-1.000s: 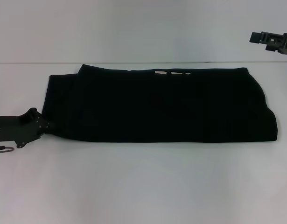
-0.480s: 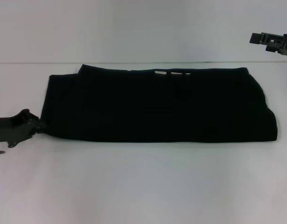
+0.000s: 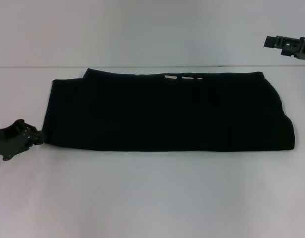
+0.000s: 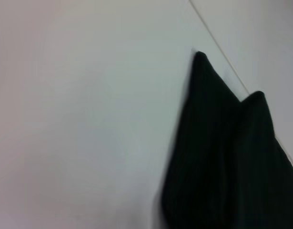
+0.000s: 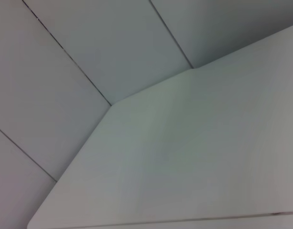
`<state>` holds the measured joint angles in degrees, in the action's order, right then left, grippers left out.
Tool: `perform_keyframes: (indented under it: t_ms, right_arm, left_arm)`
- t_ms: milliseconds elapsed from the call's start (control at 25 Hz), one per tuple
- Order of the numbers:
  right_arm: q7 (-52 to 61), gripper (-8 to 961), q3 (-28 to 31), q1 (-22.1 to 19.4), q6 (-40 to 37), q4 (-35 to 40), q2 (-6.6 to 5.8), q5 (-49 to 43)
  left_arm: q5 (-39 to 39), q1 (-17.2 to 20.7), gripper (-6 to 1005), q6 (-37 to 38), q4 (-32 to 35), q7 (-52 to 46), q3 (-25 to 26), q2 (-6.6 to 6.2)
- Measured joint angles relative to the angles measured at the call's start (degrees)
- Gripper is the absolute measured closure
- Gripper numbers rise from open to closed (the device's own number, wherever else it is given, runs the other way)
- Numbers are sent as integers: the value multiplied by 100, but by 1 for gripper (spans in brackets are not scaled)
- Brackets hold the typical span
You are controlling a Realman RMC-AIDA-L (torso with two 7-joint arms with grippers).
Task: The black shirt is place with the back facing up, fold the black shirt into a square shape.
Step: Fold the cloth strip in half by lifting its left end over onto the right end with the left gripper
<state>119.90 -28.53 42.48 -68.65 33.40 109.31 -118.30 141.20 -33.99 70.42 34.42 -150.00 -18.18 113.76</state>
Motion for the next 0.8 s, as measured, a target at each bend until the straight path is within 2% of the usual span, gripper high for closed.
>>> perform_keyframes:
  t_ms: [240,480,680,800]
  right_arm:
    - [5,78,-11,-23,-4,0,-3,0]
    - [12,78,-2,-33,-39,0,-7,0]
    - [21,78,4,-20,-45,0,-8,0]
    - [24,78,6,-9,-45,0,-8,0]
  left_arm:
    - [-99,25,902,338,89,104,251,-9]
    - [-49,70,698,440,64,132,241,0]
    - [-45,20,488,427,-31,153,154,21]
    - [-38,-35,258,353,-147,154,142,28]
